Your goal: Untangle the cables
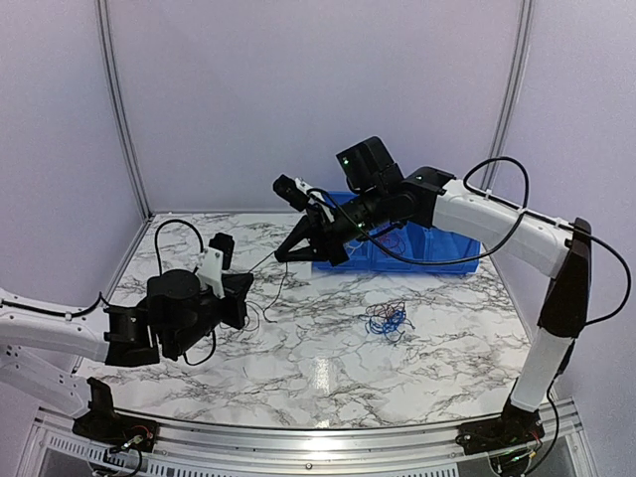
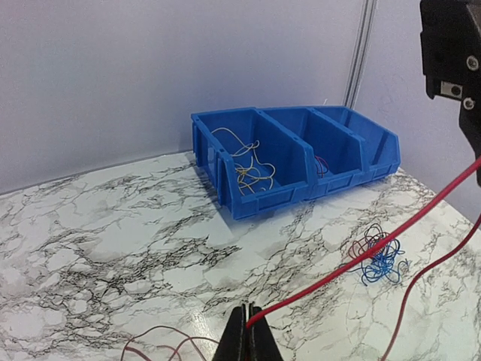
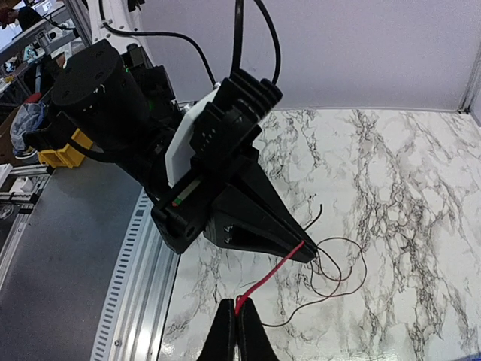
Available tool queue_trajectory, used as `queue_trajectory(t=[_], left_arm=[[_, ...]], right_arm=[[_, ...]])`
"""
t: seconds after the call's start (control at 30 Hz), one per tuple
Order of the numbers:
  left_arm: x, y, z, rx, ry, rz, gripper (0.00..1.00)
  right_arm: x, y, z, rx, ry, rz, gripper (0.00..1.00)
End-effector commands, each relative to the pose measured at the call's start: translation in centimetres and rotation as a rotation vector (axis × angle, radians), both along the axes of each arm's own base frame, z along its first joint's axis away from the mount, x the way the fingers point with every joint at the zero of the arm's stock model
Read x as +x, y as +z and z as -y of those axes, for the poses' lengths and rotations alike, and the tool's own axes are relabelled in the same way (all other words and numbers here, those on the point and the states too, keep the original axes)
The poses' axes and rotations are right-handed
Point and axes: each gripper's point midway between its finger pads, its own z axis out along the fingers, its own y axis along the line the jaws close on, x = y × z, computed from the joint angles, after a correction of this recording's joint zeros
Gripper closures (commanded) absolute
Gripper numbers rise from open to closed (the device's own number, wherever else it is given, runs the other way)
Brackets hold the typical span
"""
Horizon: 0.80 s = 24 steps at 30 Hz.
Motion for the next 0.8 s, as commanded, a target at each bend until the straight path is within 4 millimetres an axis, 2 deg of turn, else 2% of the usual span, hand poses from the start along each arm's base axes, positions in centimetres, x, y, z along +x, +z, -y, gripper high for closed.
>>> queue_trajectory(t=[0.0,0.1,0.2,0.33,0.57,0.63,0.77], left_arm=[[1.2,-6.9,-2.3,0.218,0.116,-0.074,1.0],[1.2,-8.7,-2.5,0.231,0.133,-0.101,1.0],[1.1,-9.6,-2.8,0.227,0.144,-0.112,0.86],[1.0,-10.2,-3.4,0.228,0.156,-0.114,0.84],[0.8,-10.2,-3.8,0.21,0.148,-0.12,0.85],[0.6,-10.0,-3.6,0.196,0.136,-0.122,0.82],[0.4,-9.1,-3.5,0.139,0.128,-0.135,0.65]], right_arm=[[-1.5,7.4,2.1,0.146,0.061,0.109,1.0],[-0.5,9.3,3.6,0.177,0.028,0.139,1.0],[1.0,10.6,5.2,0.195,-0.021,0.163,1.0],[2.4,11.8,7.3,0.21,-0.079,0.194,1.0],[4.8,14.6,10.5,0.249,-0.178,0.272,1.0],[5.5,15.9,11.3,0.268,-0.206,0.297,1.0],[6.6,18.2,12.8,0.302,-0.263,0.334,1.0]])
